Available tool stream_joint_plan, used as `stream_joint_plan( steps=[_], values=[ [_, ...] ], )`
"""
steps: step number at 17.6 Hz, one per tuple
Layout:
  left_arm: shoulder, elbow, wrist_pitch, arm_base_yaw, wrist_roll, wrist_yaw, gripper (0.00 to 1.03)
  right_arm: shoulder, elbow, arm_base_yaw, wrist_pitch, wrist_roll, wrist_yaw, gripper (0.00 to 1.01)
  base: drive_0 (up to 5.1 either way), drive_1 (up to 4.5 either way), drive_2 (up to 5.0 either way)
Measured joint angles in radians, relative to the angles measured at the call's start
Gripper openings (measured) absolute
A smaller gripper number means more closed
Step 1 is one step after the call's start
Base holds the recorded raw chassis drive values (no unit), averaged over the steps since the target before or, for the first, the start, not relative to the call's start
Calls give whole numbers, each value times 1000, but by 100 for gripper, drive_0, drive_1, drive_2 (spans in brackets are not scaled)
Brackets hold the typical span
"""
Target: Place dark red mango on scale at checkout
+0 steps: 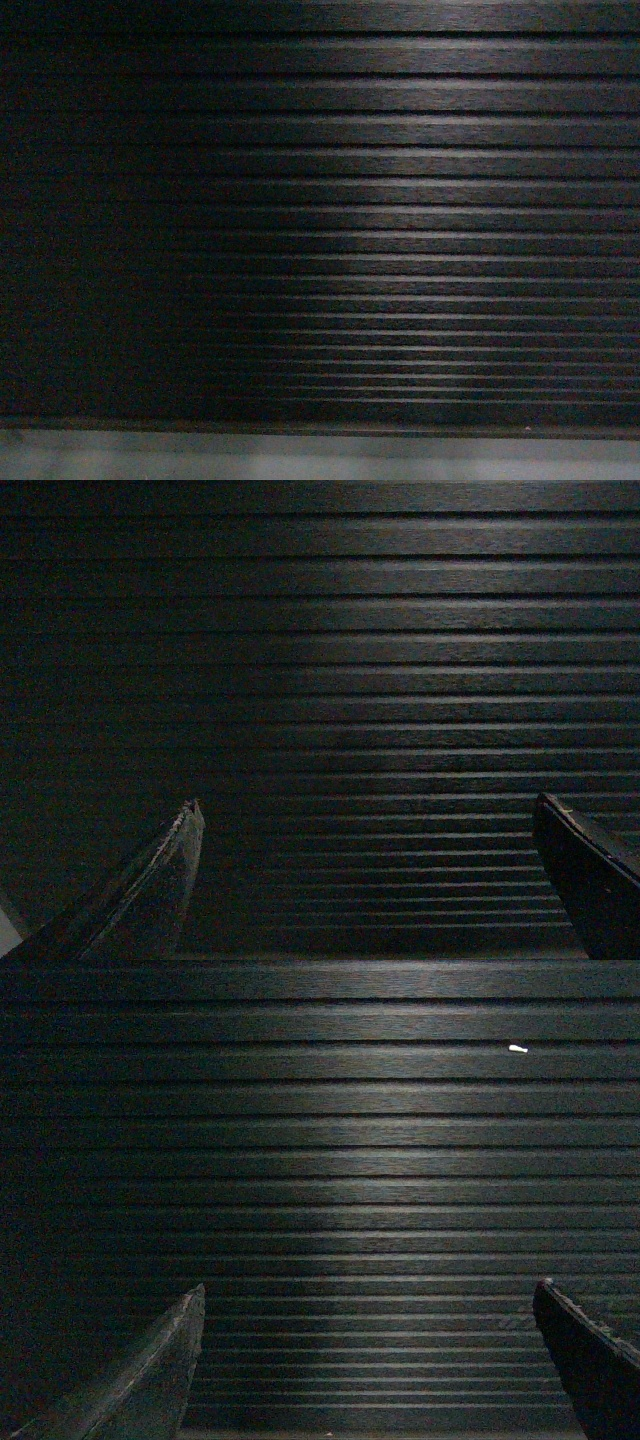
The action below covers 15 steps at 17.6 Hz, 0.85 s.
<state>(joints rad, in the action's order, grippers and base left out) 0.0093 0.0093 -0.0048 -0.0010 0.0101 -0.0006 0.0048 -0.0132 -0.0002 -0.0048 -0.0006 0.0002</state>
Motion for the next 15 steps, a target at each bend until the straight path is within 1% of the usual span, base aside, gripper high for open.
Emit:
stream_joint_plan(
  steps=[15],
  values=[
    [0,0,0,0,0,0,98,0,0,0,0,0,0,98,0,0,0]
  ],
)
